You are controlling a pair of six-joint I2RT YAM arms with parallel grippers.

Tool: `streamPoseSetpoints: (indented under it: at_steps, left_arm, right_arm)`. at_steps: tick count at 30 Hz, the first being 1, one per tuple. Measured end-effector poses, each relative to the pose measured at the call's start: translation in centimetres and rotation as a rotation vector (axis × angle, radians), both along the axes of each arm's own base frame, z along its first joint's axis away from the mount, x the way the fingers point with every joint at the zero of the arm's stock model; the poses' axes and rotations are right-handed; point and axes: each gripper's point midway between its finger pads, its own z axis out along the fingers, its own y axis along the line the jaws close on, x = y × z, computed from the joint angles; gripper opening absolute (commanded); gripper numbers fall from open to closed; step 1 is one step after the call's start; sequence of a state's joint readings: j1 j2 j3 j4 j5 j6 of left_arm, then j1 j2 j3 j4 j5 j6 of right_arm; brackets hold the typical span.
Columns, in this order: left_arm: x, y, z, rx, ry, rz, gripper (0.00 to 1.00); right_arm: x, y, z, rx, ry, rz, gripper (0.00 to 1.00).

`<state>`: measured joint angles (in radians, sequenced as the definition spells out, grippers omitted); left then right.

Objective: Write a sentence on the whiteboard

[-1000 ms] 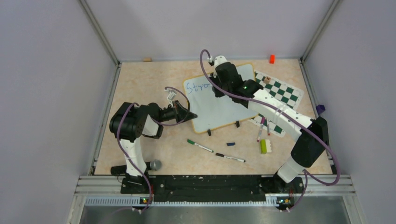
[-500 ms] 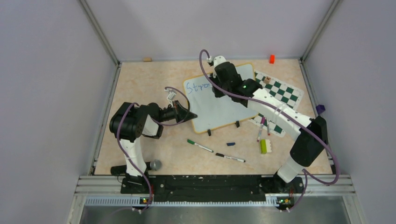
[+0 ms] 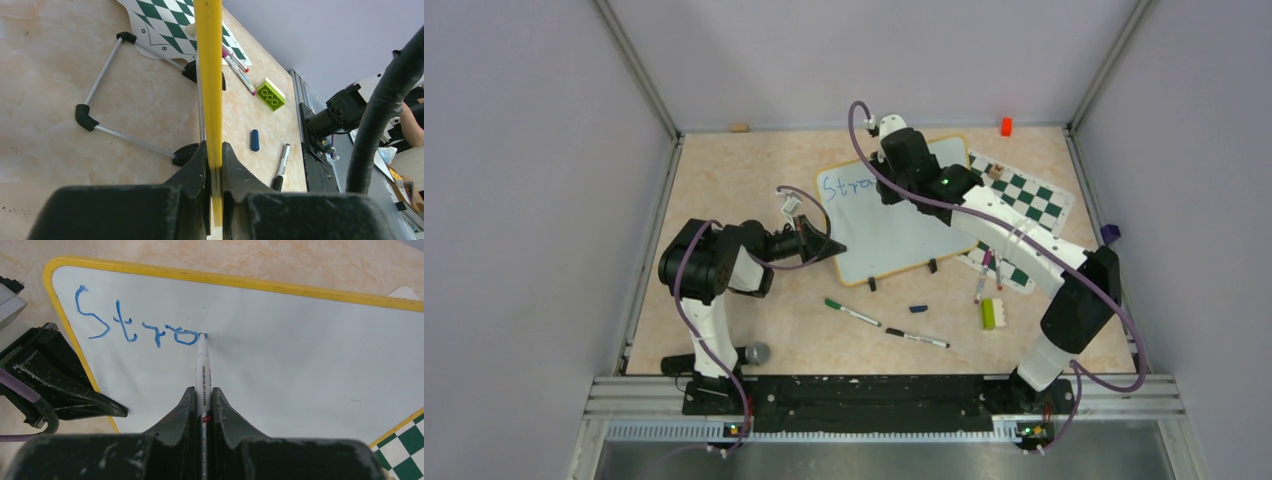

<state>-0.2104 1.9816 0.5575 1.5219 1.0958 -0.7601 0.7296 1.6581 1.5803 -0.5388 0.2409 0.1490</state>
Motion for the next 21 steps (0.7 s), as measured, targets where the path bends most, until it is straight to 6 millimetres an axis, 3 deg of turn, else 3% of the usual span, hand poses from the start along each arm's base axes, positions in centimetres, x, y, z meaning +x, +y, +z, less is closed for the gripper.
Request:
streamPoseSetpoints:
  at_steps: [21]
  left_arm:
    - [0.08, 0.01, -0.06, 0.000, 0.006, 0.005, 0.00]
  right_arm:
    - [0.51, -0.75, 0.02, -0.008, -0.006, -0.027, 0.00]
